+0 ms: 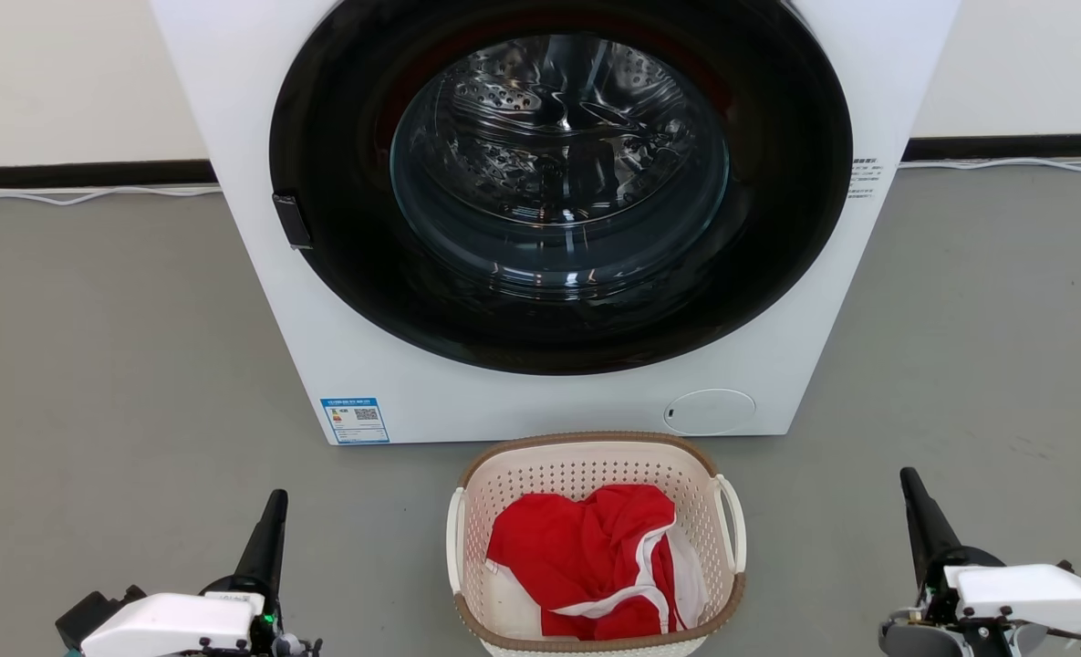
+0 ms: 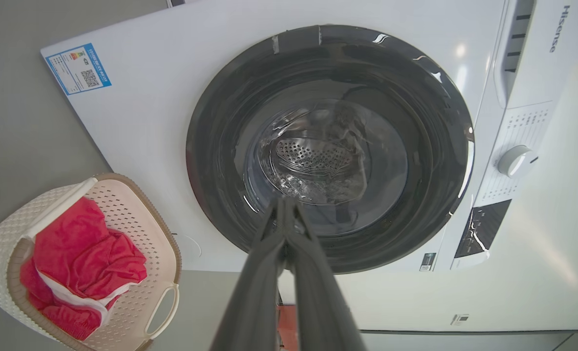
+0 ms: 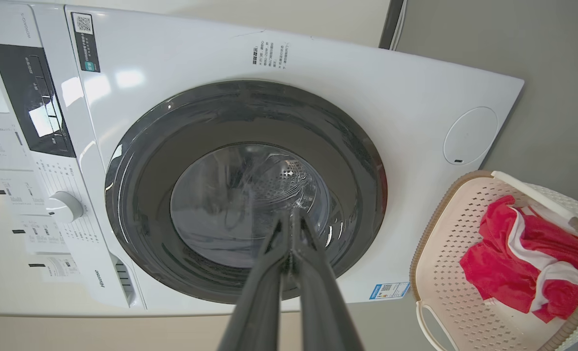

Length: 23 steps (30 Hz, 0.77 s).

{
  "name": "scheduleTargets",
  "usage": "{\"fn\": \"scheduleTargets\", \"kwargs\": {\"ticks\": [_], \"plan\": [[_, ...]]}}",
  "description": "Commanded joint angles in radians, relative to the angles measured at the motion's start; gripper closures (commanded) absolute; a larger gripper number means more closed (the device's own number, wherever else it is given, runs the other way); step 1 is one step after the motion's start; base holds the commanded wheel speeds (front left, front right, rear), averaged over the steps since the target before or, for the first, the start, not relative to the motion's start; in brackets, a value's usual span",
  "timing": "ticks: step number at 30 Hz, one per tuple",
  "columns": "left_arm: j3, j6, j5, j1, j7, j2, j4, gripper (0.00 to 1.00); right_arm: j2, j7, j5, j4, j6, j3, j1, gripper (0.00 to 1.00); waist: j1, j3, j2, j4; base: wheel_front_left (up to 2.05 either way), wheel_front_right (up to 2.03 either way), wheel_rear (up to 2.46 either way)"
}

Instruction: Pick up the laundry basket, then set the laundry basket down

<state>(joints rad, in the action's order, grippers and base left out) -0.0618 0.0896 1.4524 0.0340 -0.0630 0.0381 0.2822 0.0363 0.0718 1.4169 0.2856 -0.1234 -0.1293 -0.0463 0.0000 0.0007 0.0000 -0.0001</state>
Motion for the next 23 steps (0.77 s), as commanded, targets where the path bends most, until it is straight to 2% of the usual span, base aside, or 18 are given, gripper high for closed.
{"fn": "scheduleTargets", "kwargs": {"ticks": [1, 13, 23], "plan": [[-0.033, 0.017, 0.032, 0.057, -0.014, 0.011, -0.030, 1.00, 0.013, 0.015, 0.037, -0.035, -0.007, 0.017, -0.046, 1.00, 0.0000, 0.000, 0.0000, 0.000, 0.00, 0.00, 0.00], [-0.052, 0.040, 0.152, 0.074, -0.049, 0.012, -0.036, 1.00, 0.014, 0.040, 0.186, -0.041, -0.007, 0.016, -0.061, 1.00, 0.0000, 0.002, 0.0000, 0.000, 0.00, 0.00, 0.00], [-0.052, 0.041, 0.156, 0.074, -0.050, 0.012, -0.037, 1.00, 0.014, 0.041, 0.192, -0.041, -0.007, 0.016, -0.062, 1.00, 0.0000, 0.002, 0.0000, 0.000, 0.00, 0.00, 0.00]]}}
